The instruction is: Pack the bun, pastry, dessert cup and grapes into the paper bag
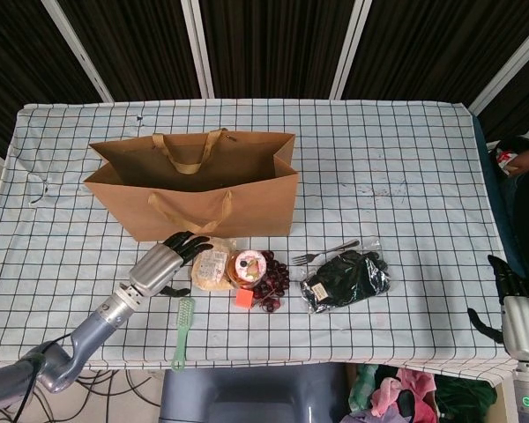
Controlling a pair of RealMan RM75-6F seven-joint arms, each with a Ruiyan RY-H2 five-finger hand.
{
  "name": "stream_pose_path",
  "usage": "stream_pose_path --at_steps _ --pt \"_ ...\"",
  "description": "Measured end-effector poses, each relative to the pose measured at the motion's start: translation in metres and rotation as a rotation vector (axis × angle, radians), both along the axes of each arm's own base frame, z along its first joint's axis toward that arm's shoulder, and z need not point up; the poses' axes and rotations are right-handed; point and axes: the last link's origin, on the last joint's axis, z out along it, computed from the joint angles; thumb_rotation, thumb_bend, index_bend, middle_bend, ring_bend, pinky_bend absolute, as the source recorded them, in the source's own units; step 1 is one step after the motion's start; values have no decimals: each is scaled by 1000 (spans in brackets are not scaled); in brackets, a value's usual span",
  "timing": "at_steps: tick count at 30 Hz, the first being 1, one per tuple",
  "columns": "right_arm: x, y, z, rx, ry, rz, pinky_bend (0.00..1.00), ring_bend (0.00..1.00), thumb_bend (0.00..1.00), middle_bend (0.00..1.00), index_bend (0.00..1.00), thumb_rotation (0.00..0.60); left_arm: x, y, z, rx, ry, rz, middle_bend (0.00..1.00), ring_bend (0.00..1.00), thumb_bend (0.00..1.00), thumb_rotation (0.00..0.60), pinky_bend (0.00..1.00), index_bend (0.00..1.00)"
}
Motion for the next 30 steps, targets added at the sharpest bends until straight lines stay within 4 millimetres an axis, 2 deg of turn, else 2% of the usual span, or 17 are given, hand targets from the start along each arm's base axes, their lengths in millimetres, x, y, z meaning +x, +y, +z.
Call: stream_pose_path --at_steps 16,30 --pt "1 0 0 2 -5 4 226 189 197 96 37 600 29 16 -27 -25 60 -7 115 6 50 600 155 131" --pt "1 0 2 0 -10 9 226 189 196 96 37 600 31 18 -33 -2 103 -2 273 178 192 600 287 198"
